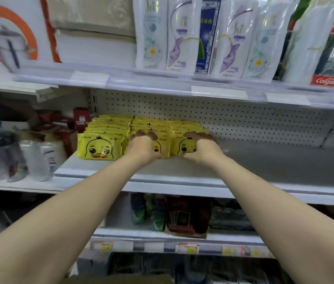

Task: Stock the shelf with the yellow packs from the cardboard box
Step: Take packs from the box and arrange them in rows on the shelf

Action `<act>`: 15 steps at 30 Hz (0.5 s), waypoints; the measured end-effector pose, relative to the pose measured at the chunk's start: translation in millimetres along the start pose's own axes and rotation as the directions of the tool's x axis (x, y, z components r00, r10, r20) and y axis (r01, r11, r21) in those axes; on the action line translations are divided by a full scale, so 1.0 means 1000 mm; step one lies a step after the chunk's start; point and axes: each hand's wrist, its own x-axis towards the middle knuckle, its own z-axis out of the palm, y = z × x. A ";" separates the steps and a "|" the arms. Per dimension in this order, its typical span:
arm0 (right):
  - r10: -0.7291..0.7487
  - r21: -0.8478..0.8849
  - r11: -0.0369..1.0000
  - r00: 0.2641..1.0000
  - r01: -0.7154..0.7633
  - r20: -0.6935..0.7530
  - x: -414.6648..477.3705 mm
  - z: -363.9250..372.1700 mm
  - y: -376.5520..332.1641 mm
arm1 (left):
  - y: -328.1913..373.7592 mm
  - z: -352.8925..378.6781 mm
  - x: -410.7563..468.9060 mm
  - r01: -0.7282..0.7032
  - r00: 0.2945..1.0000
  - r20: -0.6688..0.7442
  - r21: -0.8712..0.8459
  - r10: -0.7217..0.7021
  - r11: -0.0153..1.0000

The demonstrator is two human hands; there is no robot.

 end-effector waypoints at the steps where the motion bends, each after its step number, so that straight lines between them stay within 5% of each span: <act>1: 0.005 0.004 1.000 1.000 -0.006 0.021 -0.013 0.002 -0.008 | -0.006 -0.004 -0.014 0.005 1.000 0.020 0.041 -0.006 0.999; 5: -0.005 0.001 1.000 0.998 0.005 0.067 -0.064 0.016 -0.034 | -0.032 -0.017 -0.069 -0.011 0.998 0.062 0.174 0.000 0.985; 15: 0.042 0.038 0.998 0.971 -0.052 0.234 -0.157 0.084 -0.069 | -0.108 0.001 -0.166 -0.007 0.976 0.216 0.185 -0.033 0.983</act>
